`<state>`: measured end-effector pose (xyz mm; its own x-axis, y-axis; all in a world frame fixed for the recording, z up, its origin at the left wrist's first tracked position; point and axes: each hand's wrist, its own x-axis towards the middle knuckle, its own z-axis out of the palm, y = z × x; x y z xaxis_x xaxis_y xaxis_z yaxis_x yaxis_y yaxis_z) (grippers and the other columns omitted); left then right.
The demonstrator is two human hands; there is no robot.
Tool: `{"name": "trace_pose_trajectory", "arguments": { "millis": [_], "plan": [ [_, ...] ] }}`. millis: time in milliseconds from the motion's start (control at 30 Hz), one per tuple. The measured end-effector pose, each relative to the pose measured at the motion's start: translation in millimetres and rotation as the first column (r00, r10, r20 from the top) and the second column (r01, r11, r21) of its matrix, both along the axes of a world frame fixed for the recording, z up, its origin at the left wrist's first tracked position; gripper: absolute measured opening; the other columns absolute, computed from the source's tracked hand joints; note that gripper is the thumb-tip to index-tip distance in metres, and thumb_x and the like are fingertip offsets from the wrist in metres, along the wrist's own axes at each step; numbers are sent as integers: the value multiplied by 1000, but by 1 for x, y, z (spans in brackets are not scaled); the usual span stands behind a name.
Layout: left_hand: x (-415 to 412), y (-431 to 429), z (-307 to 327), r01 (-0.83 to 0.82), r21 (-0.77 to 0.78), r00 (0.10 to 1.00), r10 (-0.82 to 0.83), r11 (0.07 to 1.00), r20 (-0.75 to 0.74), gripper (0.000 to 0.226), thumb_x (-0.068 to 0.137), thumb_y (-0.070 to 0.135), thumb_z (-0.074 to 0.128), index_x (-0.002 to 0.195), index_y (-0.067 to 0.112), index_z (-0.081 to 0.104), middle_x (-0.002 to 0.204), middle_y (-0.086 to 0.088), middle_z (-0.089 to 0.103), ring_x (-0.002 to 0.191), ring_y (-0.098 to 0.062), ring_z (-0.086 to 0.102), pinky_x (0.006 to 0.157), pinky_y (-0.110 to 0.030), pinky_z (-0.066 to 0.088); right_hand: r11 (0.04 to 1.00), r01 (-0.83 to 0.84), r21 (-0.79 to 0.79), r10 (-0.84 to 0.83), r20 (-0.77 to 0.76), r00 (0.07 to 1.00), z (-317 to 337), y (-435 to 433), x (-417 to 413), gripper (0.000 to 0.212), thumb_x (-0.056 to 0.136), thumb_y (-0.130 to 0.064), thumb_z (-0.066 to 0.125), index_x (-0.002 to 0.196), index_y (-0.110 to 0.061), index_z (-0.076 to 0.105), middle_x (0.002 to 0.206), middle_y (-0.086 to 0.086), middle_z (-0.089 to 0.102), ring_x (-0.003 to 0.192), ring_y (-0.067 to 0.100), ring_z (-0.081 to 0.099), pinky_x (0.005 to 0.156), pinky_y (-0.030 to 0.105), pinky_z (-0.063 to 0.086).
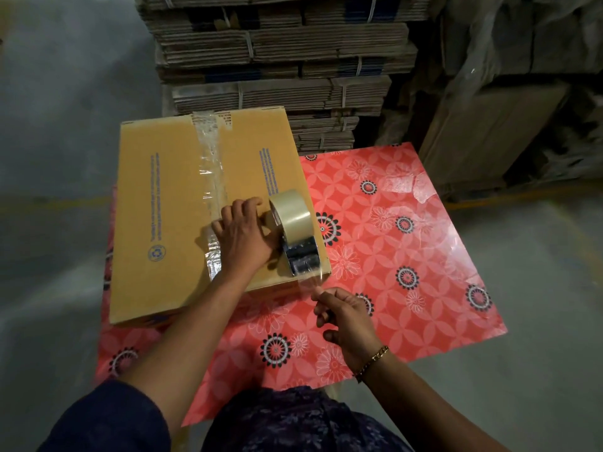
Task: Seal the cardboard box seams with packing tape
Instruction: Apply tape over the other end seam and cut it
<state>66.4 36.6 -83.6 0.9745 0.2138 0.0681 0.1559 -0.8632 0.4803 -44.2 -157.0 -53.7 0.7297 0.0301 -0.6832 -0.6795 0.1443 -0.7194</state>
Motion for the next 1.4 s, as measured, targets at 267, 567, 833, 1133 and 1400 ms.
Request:
{"name": "trace_pose_trajectory", "arguments": {
  "millis": [267, 567, 833, 1133, 1400],
  "plan": [
    [-100, -19, -4, 305, -36, 922, -286, 952, 261, 26, 83, 8, 72, 106, 18, 66, 108, -1, 57, 103, -22, 53, 85, -35, 44, 999, -20, 27, 20, 8, 1000, 1, -2, -1, 14, 93, -23, 67, 92, -9, 68, 61, -1, 59, 50, 11, 51, 49, 24, 35],
    [-107, -35, -9, 350, -79, 905, -315, 933, 286, 15, 90, 15, 73, 103, 19, 67, 102, -1, 59, 96, -21, 54, 76, -40, 51, 998, -58, 20, 57, 46, 997, -1, -3, 0, 19, 93, -26, 68, 87, -8, 68, 64, 2, 57, 53, 13, 52, 52, 26, 38],
    [-107, -36, -7, 307, -321, 940, -234, 896, 247, 11, 96, 25, 63, 99, 17, 70, 98, 5, 60, 93, -13, 58, 75, -37, 52, 988, -86, 128, 83, 34, 996, 0, -8, 2, 48, 95, -59, 50, 97, -16, 70, 68, -2, 63, 56, 12, 56, 54, 27, 38],
    [-114, -42, -2, 158, -519, 986, -104, 840, 131, 5, 94, 24, 68, 99, 22, 71, 98, 9, 69, 89, -5, 64, 75, -33, 57, 935, -219, -278, 301, 299, 906, -11, -59, 24, 14, 95, -12, 64, 109, -17, 63, 84, 5, 62, 63, 20, 63, 49, 27, 44],
    [-120, -50, 1, 30, -595, 999, 2, 804, 54, 9, 91, 15, 73, 99, 19, 74, 96, 10, 71, 88, 5, 62, 71, -10, 47, 766, -320, -557, 606, 463, 647, -9, -57, 47, 30, 93, -12, 66, 109, -36, 58, 98, -3, 67, 69, 23, 67, 56, 37, 53]
  ]
}}
